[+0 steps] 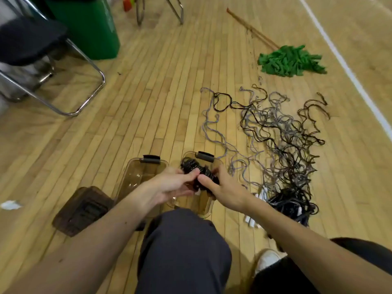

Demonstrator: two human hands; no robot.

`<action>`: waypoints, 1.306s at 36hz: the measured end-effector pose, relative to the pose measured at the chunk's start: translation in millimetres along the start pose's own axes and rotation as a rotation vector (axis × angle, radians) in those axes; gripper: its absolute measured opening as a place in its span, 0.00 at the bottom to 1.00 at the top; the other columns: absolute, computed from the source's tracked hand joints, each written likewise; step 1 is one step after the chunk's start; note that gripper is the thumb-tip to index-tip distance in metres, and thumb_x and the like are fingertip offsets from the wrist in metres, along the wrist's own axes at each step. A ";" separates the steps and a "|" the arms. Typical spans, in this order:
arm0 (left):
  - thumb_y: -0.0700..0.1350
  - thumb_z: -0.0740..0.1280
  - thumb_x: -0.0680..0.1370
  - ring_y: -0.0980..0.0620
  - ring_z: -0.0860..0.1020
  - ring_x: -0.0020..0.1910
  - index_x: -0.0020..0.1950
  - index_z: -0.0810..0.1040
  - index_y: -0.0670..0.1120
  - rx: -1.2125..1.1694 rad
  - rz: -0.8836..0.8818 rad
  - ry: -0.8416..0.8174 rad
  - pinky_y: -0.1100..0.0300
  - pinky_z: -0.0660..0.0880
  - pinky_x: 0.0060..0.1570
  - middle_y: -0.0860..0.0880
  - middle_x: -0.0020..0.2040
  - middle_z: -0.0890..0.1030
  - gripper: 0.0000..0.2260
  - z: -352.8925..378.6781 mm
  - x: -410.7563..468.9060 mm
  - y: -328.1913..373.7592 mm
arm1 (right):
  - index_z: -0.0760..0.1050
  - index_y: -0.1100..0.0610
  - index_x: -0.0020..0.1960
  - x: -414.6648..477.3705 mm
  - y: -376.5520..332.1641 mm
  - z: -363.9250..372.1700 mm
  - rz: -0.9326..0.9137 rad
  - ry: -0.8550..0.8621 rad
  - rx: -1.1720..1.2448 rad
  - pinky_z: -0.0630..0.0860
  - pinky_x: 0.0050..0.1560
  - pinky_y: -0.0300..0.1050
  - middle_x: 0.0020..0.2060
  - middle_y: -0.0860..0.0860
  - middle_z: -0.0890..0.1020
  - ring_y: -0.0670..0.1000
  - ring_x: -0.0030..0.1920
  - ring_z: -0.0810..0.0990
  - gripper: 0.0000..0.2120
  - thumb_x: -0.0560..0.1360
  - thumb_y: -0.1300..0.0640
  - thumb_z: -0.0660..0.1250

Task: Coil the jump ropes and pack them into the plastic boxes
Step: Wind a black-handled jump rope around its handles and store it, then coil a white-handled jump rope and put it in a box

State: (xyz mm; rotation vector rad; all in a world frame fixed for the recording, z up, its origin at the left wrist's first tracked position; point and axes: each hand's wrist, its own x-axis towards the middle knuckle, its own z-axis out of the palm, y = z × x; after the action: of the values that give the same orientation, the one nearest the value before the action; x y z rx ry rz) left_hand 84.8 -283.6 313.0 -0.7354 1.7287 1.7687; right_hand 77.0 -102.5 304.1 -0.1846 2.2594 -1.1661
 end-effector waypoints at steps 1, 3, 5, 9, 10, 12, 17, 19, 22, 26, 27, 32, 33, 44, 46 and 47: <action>0.46 0.73 0.76 0.44 0.86 0.49 0.58 0.76 0.35 -0.023 -0.026 0.017 0.54 0.83 0.50 0.38 0.49 0.86 0.18 -3.4 16.7 -12.9 | 0.64 0.53 0.62 15.2 9.9 7.5 0.025 -0.028 -0.017 0.74 0.43 0.42 0.49 0.47 0.80 0.48 0.47 0.79 0.23 0.79 0.36 0.61; 0.45 0.72 0.77 0.44 0.85 0.50 0.53 0.76 0.38 -0.021 -0.075 0.061 0.51 0.81 0.56 0.39 0.50 0.85 0.12 -7.5 51.6 -38.3 | 0.66 0.53 0.61 47.0 32.1 22.8 0.076 -0.075 -0.084 0.70 0.40 0.39 0.49 0.46 0.78 0.47 0.46 0.77 0.22 0.80 0.36 0.61; 0.46 0.73 0.77 0.43 0.85 0.50 0.49 0.75 0.43 0.002 -0.102 0.114 0.49 0.81 0.56 0.39 0.49 0.84 0.09 -7.5 82.3 -59.6 | 0.67 0.52 0.60 73.4 52.7 34.4 0.130 -0.101 -0.167 0.71 0.43 0.42 0.53 0.49 0.79 0.49 0.49 0.77 0.21 0.79 0.37 0.62; 0.49 0.75 0.76 0.46 0.86 0.45 0.55 0.78 0.41 0.094 -0.136 0.257 0.48 0.82 0.52 0.43 0.47 0.85 0.15 -2.7 151.7 -93.3 | 0.66 0.54 0.73 124.7 89.3 58.2 0.172 -0.049 -0.293 0.72 0.64 0.47 0.68 0.54 0.73 0.54 0.66 0.73 0.26 0.81 0.43 0.64; 0.50 0.75 0.75 0.45 0.85 0.46 0.55 0.78 0.42 0.134 -0.151 0.304 0.48 0.82 0.53 0.43 0.46 0.85 0.15 -1.4 167.8 -99.5 | 0.63 0.55 0.76 135.5 95.8 64.2 0.166 -0.041 -0.275 0.69 0.67 0.46 0.71 0.53 0.71 0.53 0.69 0.70 0.27 0.82 0.45 0.64; 0.51 0.75 0.75 0.44 0.83 0.48 0.54 0.77 0.43 0.193 -0.180 0.362 0.48 0.81 0.54 0.44 0.48 0.83 0.15 1.3 197.0 -109.0 | 0.63 0.54 0.77 156.3 108.8 75.7 0.157 -0.058 -0.233 0.67 0.66 0.43 0.71 0.52 0.69 0.52 0.70 0.69 0.23 0.84 0.50 0.60; 0.49 0.75 0.75 0.42 0.81 0.53 0.60 0.76 0.41 0.242 -0.305 0.390 0.50 0.80 0.53 0.42 0.55 0.81 0.18 -4.0 253.3 -143.5 | 0.76 0.57 0.67 199.2 151.8 105.3 0.247 -0.235 -0.229 0.71 0.49 0.41 0.63 0.56 0.77 0.54 0.56 0.76 0.15 0.84 0.62 0.56; 0.48 0.73 0.77 0.42 0.79 0.56 0.63 0.75 0.40 0.249 -0.356 0.383 0.51 0.78 0.55 0.42 0.57 0.80 0.19 -5.0 265.9 -158.5 | 0.76 0.56 0.66 209.9 164.6 116.0 0.275 -0.289 -0.227 0.70 0.42 0.40 0.59 0.55 0.78 0.53 0.51 0.76 0.15 0.84 0.61 0.55; 0.45 0.72 0.78 0.43 0.77 0.60 0.66 0.72 0.40 0.239 -0.415 0.361 0.50 0.75 0.62 0.42 0.60 0.79 0.20 -6.8 277.2 -176.2 | 0.76 0.56 0.63 218.8 173.3 133.8 0.299 -0.363 -0.239 0.73 0.49 0.42 0.57 0.54 0.79 0.53 0.52 0.77 0.13 0.84 0.62 0.56; 0.43 0.68 0.80 0.42 0.76 0.62 0.66 0.72 0.39 0.361 -0.442 0.308 0.52 0.73 0.61 0.40 0.61 0.78 0.16 -8.0 288.3 -188.9 | 0.77 0.58 0.63 224.0 180.0 153.8 0.296 -0.515 -0.303 0.73 0.59 0.46 0.61 0.56 0.77 0.54 0.59 0.75 0.13 0.82 0.64 0.59; 0.43 0.68 0.81 0.41 0.75 0.63 0.66 0.73 0.38 0.430 -0.451 0.307 0.51 0.72 0.61 0.39 0.62 0.77 0.16 -5.4 291.1 -191.4 | 0.75 0.59 0.66 224.3 183.2 156.2 0.296 -0.541 -0.314 0.71 0.66 0.48 0.64 0.57 0.76 0.56 0.65 0.73 0.14 0.82 0.65 0.60; 0.47 0.62 0.83 0.39 0.77 0.62 0.66 0.73 0.39 1.036 -0.351 0.298 0.49 0.75 0.56 0.39 0.62 0.78 0.16 1.9 289.8 -193.6 | 0.57 0.61 0.80 222.6 187.2 163.7 0.319 -0.619 -0.373 0.63 0.76 0.52 0.79 0.59 0.58 0.60 0.77 0.61 0.30 0.80 0.65 0.62; 0.47 0.62 0.83 0.40 0.78 0.61 0.68 0.73 0.39 1.167 -0.311 0.294 0.49 0.76 0.55 0.40 0.61 0.79 0.16 -0.5 288.0 -193.7 | 0.57 0.61 0.80 221.7 185.0 166.1 0.308 -0.624 -0.379 0.63 0.76 0.52 0.78 0.60 0.59 0.60 0.77 0.61 0.31 0.80 0.64 0.63; 0.44 0.64 0.82 0.54 0.80 0.36 0.59 0.69 0.48 1.167 0.405 0.333 0.57 0.80 0.34 0.52 0.41 0.79 0.07 50.9 250.5 -114.6 | 0.76 0.56 0.61 173.9 162.5 56.1 0.145 0.079 -0.027 0.76 0.54 0.44 0.54 0.52 0.80 0.50 0.52 0.78 0.09 0.83 0.59 0.60; 0.44 0.64 0.81 0.56 0.79 0.35 0.57 0.70 0.50 1.058 0.517 0.241 0.56 0.81 0.35 0.54 0.40 0.78 0.06 77.0 246.9 -103.1 | 0.75 0.57 0.61 168.1 178.5 35.4 0.206 0.253 -0.005 0.72 0.51 0.44 0.54 0.51 0.80 0.49 0.51 0.75 0.10 0.83 0.59 0.59; 0.44 0.64 0.81 0.56 0.79 0.35 0.56 0.70 0.50 1.013 0.540 0.202 0.55 0.81 0.36 0.54 0.39 0.78 0.06 91.3 246.5 -99.3 | 0.75 0.58 0.61 166.1 189.5 27.7 0.261 0.324 0.014 0.70 0.51 0.44 0.54 0.51 0.80 0.49 0.51 0.74 0.10 0.83 0.59 0.59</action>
State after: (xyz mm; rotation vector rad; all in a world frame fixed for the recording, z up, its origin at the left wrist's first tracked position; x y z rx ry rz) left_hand -16.1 -187.5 68.9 0.0155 2.7518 0.8311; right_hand -17.7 -68.8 71.4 0.3190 2.4577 -1.1345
